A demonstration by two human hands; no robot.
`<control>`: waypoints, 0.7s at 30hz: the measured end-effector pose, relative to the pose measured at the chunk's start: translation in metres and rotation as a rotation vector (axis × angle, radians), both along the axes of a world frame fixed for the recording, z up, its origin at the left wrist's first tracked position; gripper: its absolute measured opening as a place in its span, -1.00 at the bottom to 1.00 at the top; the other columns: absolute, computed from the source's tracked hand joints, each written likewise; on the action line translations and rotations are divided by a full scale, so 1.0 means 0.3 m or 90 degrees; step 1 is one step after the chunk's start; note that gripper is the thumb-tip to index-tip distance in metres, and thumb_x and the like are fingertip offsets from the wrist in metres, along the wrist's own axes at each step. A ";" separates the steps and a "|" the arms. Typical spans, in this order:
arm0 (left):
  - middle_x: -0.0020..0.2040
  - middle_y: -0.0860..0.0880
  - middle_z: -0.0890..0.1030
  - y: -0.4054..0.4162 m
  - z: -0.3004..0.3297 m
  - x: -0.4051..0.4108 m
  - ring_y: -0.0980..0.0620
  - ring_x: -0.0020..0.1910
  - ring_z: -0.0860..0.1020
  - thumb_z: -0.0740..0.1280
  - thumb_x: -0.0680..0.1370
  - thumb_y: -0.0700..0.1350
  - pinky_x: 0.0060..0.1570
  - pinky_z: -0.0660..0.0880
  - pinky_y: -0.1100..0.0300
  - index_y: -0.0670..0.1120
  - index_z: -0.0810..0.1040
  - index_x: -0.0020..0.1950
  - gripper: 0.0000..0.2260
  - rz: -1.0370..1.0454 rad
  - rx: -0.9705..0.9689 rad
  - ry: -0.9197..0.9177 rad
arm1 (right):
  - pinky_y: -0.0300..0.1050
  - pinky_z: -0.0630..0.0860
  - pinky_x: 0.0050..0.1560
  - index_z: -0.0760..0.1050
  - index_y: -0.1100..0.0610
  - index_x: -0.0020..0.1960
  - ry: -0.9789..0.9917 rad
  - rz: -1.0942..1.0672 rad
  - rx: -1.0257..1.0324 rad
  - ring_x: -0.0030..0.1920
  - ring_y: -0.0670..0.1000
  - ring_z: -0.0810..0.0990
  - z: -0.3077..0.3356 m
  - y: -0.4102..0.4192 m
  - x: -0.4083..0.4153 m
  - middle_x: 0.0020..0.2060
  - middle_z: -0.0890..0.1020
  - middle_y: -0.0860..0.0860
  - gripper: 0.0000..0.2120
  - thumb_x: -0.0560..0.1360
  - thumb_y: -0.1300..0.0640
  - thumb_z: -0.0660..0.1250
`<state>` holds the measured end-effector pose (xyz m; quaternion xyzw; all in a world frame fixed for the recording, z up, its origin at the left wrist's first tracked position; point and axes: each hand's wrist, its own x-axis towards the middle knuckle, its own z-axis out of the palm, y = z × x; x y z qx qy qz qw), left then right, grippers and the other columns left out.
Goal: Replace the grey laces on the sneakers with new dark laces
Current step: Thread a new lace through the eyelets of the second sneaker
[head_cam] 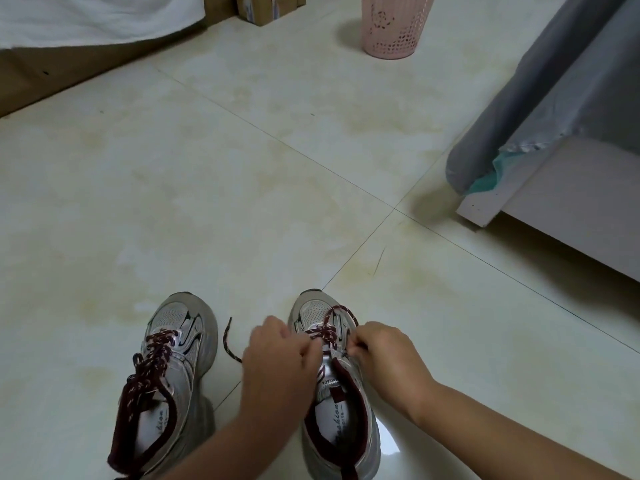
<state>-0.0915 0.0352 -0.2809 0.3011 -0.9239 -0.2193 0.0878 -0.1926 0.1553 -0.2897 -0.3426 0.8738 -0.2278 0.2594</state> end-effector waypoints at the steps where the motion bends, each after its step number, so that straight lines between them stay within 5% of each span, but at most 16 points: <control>1: -0.33 0.06 0.27 0.028 -0.006 -0.010 0.03 -0.29 0.29 0.27 0.43 0.11 -0.35 0.24 0.21 -0.06 0.52 -0.49 -0.64 -0.003 -0.012 -0.013 | -0.40 0.26 -0.30 0.38 0.01 -0.26 0.006 0.004 -0.010 -0.21 -0.07 0.38 -0.003 0.003 0.003 -0.34 0.38 -0.14 -0.80 0.52 0.22 0.18; 3: -0.29 0.08 0.24 0.075 -0.009 -0.026 0.07 -0.26 0.26 0.24 0.37 0.23 -0.33 0.27 0.20 0.01 0.52 -0.52 -0.62 -0.044 -0.040 -0.077 | -0.43 0.26 -0.29 0.46 0.04 -0.19 0.002 0.006 -0.025 -0.26 -0.13 0.36 -0.008 0.008 0.008 -0.35 0.37 -0.16 -0.85 0.51 0.22 0.20; 5: -0.17 0.08 0.23 0.082 -0.019 -0.036 0.09 -0.12 0.23 0.26 0.41 0.25 -0.11 0.27 0.22 0.07 0.60 -0.29 -0.71 -0.041 -0.001 -0.167 | -0.41 0.29 -0.29 0.46 0.04 -0.21 -0.015 -0.009 -0.039 -0.30 -0.17 0.38 -0.016 0.012 0.016 -0.35 0.40 -0.17 -0.84 0.50 0.22 0.22; 9: -0.01 0.08 0.25 0.052 -0.049 -0.031 0.09 0.09 0.25 0.41 0.41 0.04 0.14 0.23 0.27 0.08 0.60 0.03 -0.79 0.056 0.258 -0.184 | -0.26 0.34 -0.20 0.48 0.09 -0.19 -0.036 -0.078 -0.069 -0.17 -0.04 0.47 -0.018 0.007 0.026 -0.25 0.51 -0.08 -0.87 0.52 0.20 0.23; 18: -0.02 0.07 0.28 0.047 -0.066 -0.021 0.05 0.17 0.31 0.47 0.37 -0.12 0.20 0.29 0.27 0.15 0.51 -0.18 -0.79 0.092 0.379 -0.144 | -0.13 0.41 0.04 0.53 0.15 0.05 0.050 0.024 0.015 0.04 0.05 0.52 -0.006 -0.010 0.017 0.02 0.57 0.05 -0.78 0.58 0.15 0.13; 21: -0.07 0.10 0.28 0.046 -0.070 -0.019 0.03 0.17 0.33 0.49 0.35 -0.11 0.21 0.31 0.23 0.13 0.57 -0.15 -0.82 0.092 0.377 -0.137 | -0.24 0.39 -0.24 0.55 0.13 -0.16 0.192 0.118 0.030 -0.16 0.00 0.58 0.000 -0.020 0.029 -0.19 0.60 0.03 -0.92 0.35 0.19 0.42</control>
